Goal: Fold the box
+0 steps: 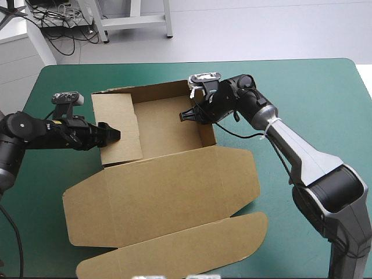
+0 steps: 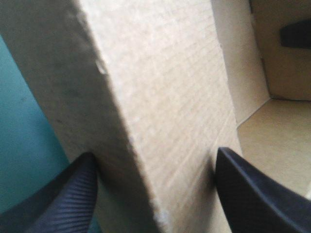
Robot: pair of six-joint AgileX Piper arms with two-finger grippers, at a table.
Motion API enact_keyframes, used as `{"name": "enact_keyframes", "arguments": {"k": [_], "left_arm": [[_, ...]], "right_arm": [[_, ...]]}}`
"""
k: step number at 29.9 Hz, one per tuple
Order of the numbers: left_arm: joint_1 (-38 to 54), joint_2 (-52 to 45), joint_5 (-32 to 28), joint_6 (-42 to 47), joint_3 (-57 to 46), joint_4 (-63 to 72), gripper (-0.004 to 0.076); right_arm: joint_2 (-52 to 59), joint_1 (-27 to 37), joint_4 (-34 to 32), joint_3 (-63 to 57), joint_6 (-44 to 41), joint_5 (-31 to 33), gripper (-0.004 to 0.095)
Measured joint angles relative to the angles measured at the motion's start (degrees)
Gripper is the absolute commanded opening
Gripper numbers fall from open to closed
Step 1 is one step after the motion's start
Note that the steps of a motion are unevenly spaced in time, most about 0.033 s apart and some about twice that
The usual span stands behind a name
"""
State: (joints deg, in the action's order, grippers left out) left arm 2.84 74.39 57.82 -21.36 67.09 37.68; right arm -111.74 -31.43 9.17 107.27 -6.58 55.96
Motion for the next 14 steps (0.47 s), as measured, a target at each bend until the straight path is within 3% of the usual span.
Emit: {"name": "enact_keyframes", "arguments": {"k": [4, 7, 9, 14], "left_arm": [[-3.5, 0.0, -2.9, 5.5, 0.0, -7.2, 0.0326], [-5.4, 0.0, -4.9, 7.8, 0.0, -10.4, 0.0169], [-6.2, 0.1, -6.3, 8.5, 0.0, -12.2, -0.0015], [-8.4, 2.4, -9.3, 10.3, 0.0, -16.6, -0.001]], "right_arm": [[0.0, 0.0, -0.4, 0.0, -0.9, 0.0, 0.0], [0.0, 0.0, -0.8, 0.0, -1.1, 0.1, 0.0], [0.0, 0.0, -1.2, 0.0, -1.1, 0.1, 0.0], [0.1, 0.0, -2.4, 0.0, -3.0, 1.5, 0.0]]}}
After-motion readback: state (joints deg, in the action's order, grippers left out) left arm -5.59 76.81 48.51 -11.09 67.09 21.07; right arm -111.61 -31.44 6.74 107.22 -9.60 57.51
